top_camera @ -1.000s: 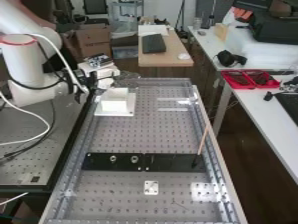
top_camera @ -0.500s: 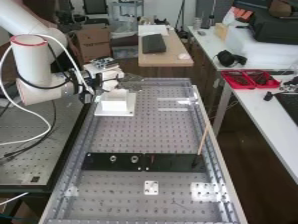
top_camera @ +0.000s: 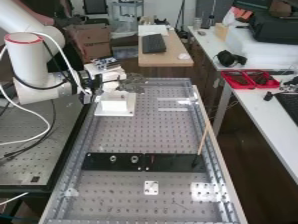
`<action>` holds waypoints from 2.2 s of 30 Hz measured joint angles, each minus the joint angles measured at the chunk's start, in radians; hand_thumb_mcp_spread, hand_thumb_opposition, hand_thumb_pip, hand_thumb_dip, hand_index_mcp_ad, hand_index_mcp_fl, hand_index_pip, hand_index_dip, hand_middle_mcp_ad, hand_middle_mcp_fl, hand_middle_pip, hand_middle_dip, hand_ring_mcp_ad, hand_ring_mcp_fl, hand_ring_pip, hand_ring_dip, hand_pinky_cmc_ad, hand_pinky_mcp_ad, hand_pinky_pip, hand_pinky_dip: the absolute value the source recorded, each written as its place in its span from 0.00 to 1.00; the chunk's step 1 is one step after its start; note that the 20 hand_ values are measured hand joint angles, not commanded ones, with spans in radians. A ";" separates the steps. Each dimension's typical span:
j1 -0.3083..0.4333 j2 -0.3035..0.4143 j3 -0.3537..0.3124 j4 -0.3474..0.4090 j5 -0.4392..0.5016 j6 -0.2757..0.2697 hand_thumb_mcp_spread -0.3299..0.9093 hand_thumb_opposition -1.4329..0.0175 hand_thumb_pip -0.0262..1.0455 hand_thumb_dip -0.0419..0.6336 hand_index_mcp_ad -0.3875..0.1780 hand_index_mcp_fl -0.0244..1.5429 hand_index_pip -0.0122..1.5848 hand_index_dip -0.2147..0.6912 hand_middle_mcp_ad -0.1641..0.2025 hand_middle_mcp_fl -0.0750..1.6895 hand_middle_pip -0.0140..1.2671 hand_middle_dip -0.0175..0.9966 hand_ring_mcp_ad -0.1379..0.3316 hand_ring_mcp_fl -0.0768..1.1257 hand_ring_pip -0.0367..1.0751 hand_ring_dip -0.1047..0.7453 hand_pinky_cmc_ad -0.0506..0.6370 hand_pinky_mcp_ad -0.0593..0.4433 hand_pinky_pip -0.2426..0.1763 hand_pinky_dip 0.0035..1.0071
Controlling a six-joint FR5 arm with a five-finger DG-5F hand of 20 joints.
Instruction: Grab the smaller nut and place it in the white container
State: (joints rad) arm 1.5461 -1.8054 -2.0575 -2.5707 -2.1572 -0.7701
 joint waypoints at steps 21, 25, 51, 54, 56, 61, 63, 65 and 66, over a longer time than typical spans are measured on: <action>-0.033 0.138 0.210 -0.249 0.395 0.082 0.48 0.47 0.78 0.39 0.41 0.03 0.41 0.20 0.61 0.04 0.11 0.24 0.54 0.06 0.11 0.27 0.55 0.69 0.43 0.36; -0.033 0.155 0.222 -0.261 0.476 0.079 0.45 0.48 0.78 0.36 0.44 0.03 0.37 0.21 0.60 0.04 0.11 0.25 0.54 0.06 0.11 0.27 0.55 0.69 0.43 0.36; -0.040 0.198 0.232 -0.361 0.735 0.067 0.42 0.48 0.74 0.32 0.50 0.10 0.15 0.34 0.61 0.06 0.11 0.24 0.56 0.06 0.12 0.27 0.60 0.73 0.43 0.36; -0.044 0.198 0.233 -0.357 0.731 0.068 0.42 0.48 0.74 0.32 0.50 0.10 0.15 0.34 0.61 0.06 0.11 0.24 0.56 0.06 0.12 0.27 0.60 0.73 0.43 0.37; -0.047 0.196 0.236 -0.354 0.726 0.069 0.42 0.48 0.74 0.32 0.50 0.10 0.15 0.34 0.61 0.06 0.11 0.24 0.56 0.06 0.12 0.27 0.60 0.73 0.43 0.37; -0.049 0.194 0.243 -0.351 0.715 0.065 0.42 0.49 0.74 0.32 0.50 0.10 0.15 0.36 0.61 0.06 0.11 0.24 0.56 0.06 0.12 0.27 0.60 0.73 0.43 0.37; -0.051 0.193 0.246 -0.349 0.712 0.064 0.42 0.48 0.74 0.32 0.50 0.10 0.15 0.36 0.61 0.06 0.11 0.24 0.56 0.06 0.12 0.27 0.60 0.73 0.43 0.36; -0.053 0.192 0.249 -0.347 0.708 0.062 0.42 0.48 0.74 0.32 0.50 0.10 0.15 0.36 0.61 0.06 0.11 0.24 0.56 0.06 0.12 0.27 0.60 0.73 0.43 0.36; -0.054 0.192 0.250 -0.346 0.705 0.060 0.42 0.48 0.74 0.32 0.50 0.10 0.15 0.36 0.61 0.06 0.11 0.24 0.56 0.06 0.12 0.27 0.60 0.73 0.43 0.37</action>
State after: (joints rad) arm 1.4925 -1.6138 -1.8074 -2.9162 -1.4526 -0.7101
